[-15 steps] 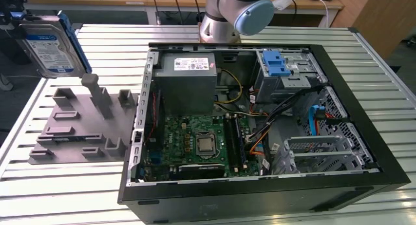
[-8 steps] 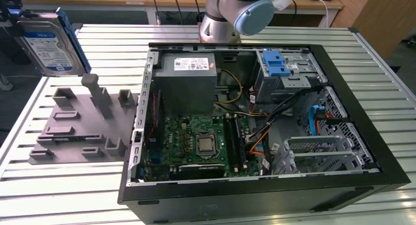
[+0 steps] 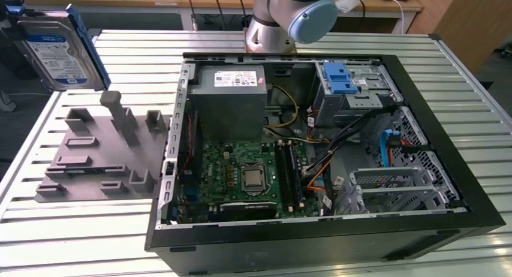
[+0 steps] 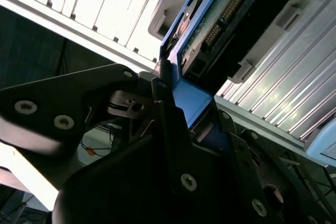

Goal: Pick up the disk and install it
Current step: 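Pick up the disk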

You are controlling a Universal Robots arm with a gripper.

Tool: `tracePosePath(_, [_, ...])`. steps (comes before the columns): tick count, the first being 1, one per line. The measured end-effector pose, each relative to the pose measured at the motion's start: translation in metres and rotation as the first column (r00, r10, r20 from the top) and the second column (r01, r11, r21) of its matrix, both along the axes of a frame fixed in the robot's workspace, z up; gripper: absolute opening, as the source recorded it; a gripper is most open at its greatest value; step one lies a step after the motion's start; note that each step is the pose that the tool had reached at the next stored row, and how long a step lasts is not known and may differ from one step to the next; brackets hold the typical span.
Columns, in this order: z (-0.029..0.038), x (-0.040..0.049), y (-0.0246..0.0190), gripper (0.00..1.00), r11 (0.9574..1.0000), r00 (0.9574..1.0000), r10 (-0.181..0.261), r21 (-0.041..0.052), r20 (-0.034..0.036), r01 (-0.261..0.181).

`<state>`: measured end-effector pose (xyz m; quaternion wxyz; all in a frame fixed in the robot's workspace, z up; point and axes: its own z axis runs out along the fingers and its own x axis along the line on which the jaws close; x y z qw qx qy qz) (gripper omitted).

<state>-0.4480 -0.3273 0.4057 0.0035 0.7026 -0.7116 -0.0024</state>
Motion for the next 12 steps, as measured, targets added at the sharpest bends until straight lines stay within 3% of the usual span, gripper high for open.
tracePosePath(12, [0.0126,0.0,0.0,0.36,1.0,1.0,0.0,0.0,0.0,0.0])
